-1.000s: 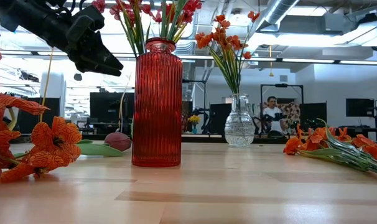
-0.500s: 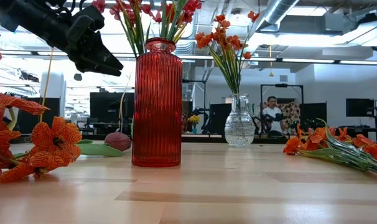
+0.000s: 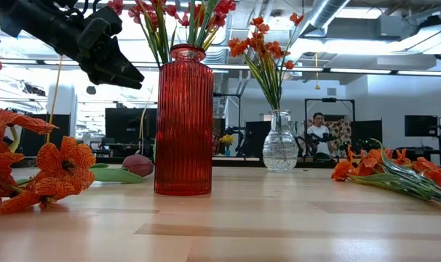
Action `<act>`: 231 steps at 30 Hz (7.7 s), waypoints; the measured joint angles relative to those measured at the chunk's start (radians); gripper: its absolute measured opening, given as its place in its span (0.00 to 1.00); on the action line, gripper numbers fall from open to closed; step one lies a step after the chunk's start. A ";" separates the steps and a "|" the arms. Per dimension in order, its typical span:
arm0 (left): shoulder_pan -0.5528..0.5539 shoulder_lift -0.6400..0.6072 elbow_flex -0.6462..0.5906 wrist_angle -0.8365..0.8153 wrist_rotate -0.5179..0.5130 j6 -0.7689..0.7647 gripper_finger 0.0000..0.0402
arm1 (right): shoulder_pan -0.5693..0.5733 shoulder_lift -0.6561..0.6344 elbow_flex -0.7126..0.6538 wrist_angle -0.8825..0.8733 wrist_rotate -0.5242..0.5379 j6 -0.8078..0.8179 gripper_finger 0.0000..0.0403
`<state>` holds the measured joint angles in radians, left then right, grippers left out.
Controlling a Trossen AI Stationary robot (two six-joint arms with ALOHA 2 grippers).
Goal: Sort flowers into vase by color
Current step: Put the right red flower into the red vase, then put the left orange flowers into the transparent vase
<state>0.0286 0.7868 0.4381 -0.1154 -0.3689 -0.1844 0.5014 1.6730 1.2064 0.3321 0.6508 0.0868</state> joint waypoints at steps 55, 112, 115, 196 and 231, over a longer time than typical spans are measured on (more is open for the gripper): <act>-0.647 0.032 0.064 -0.163 0.285 -0.400 0.61 | 0.074 -0.132 0.001 -0.505 -0.074 0.152 0.59; -0.765 0.588 0.124 -0.220 0.260 -0.513 0.03 | 0.074 -0.131 0.000 -0.497 -0.075 0.151 0.59; -0.765 0.579 0.168 -0.274 0.260 -0.489 0.01 | 0.074 -0.130 0.000 -0.463 -0.075 0.150 0.59; -0.328 0.433 0.510 0.648 -0.015 0.375 0.02 | -0.223 -0.129 0.330 -0.298 -0.313 -0.217 0.59; -0.331 0.528 0.577 0.653 -0.010 0.457 0.30 | -0.214 -0.165 0.329 -0.389 -0.256 -0.199 0.09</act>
<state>-0.3027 1.3144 1.0149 0.5378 -0.3789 0.2721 0.2873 1.5079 1.5352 -0.0574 0.3952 -0.1125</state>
